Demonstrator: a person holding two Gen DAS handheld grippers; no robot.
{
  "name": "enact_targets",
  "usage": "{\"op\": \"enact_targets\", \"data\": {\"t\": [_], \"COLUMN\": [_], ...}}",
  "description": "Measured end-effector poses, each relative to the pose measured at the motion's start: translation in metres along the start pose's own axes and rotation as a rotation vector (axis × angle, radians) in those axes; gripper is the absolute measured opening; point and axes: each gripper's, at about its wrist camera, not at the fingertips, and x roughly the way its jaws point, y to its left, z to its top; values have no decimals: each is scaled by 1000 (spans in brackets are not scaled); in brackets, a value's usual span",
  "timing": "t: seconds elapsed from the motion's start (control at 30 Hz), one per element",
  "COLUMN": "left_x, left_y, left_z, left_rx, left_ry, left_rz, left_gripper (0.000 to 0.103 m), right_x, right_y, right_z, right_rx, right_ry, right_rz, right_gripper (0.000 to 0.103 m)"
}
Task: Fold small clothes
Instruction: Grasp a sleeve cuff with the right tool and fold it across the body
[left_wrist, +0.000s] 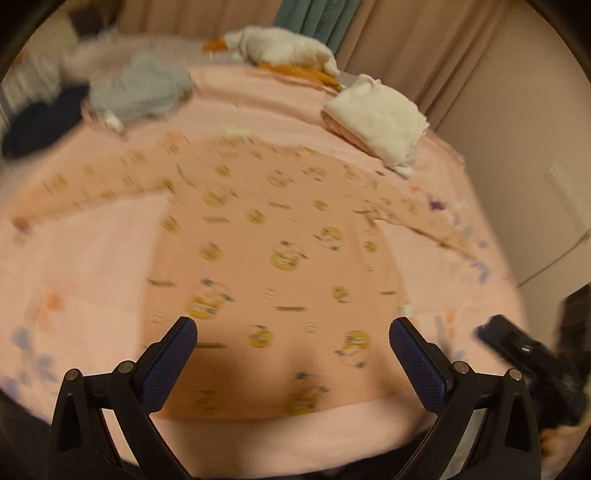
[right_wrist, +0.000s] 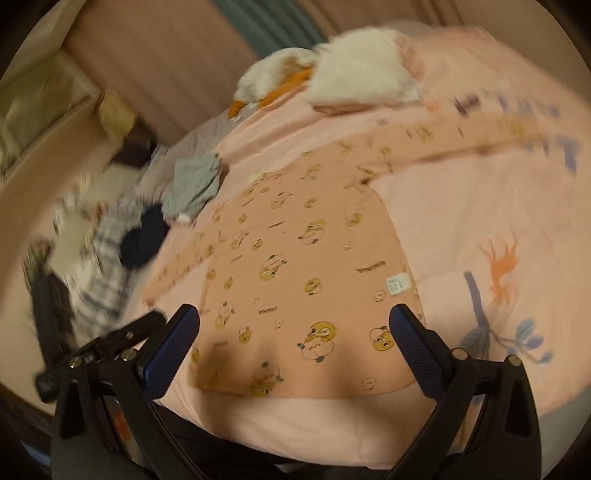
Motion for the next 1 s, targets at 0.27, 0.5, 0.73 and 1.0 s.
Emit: {"op": "enact_targets", "data": {"t": [0.27, 0.5, 0.73, 1.0], "left_x": [29, 55, 77, 99], "left_y": [14, 14, 15, 12], "left_z": [27, 70, 107, 133], "left_rx": [-39, -54, -73, -58], "left_ry": [4, -42, -65, -75], "left_rz": [-5, -17, -23, 0], "left_gripper": [103, 103, 103, 103], "right_x": [22, 35, 49, 48], "right_y": [-111, -179, -237, -290], "right_z": [38, 98, 144, 161], "right_rx": [340, 488, 630, 780], "right_ry": [-105, -211, -290, -447], "right_rz": [4, -80, -155, -81], "right_gripper": [88, 73, 57, 33]}}
